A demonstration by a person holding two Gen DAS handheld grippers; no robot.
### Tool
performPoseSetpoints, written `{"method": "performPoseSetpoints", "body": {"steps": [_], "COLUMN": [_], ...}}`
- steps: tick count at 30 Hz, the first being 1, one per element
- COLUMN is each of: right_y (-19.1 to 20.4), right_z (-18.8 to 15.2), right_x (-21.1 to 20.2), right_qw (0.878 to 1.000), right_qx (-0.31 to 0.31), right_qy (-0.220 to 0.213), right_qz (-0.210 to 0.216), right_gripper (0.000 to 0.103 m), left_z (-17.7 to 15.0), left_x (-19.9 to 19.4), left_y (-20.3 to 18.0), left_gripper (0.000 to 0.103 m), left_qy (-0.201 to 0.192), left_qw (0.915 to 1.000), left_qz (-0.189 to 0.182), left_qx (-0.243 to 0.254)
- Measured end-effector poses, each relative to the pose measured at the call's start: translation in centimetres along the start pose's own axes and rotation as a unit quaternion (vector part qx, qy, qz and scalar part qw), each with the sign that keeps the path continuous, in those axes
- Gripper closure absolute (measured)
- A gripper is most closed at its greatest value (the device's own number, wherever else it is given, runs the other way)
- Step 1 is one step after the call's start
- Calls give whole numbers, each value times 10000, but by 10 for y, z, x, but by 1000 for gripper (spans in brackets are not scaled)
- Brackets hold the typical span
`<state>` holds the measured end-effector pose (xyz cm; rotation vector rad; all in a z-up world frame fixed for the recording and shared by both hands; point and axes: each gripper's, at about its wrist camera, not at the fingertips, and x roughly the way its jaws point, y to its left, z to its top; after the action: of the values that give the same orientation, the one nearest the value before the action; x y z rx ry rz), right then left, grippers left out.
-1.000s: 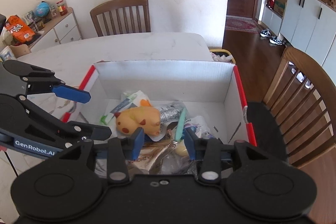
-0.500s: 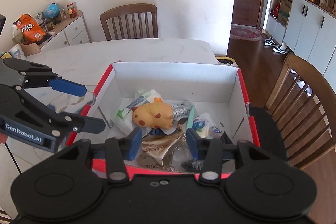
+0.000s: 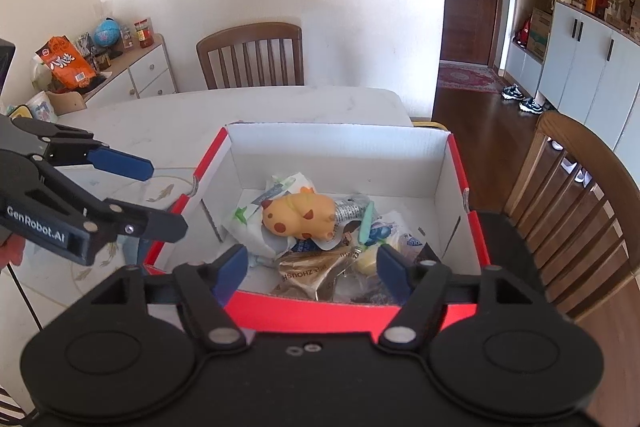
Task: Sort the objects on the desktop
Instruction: 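Open both tools and withdraw them from the box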
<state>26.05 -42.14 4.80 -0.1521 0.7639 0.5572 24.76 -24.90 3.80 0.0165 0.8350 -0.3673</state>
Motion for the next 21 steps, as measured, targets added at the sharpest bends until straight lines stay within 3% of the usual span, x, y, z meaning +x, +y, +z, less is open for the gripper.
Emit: {"method": "performPoseSetpoints", "body": {"steps": [3, 11, 21], "right_y": [1, 10, 17], "right_z": [-4, -13, -27], "right_x": [-2, -9, -12], "right_qw": [10000, 9997, 9995], "right_qx": [0, -110, -41], "right_qy": [-25, -191, -313], "right_qz": [-4, 78, -92], "right_gripper": [23, 6, 4], "left_z": [-4, -12, -25], "left_x": [-3, -9, -17], "left_y": [1, 4, 2], "left_gripper": [0, 0, 0], "left_qy": [-72, -209, -347], "left_qw": [9999, 9995, 9981], "left_qz": [36, 183, 450], "left_qx": [-65, -163, -235]}}
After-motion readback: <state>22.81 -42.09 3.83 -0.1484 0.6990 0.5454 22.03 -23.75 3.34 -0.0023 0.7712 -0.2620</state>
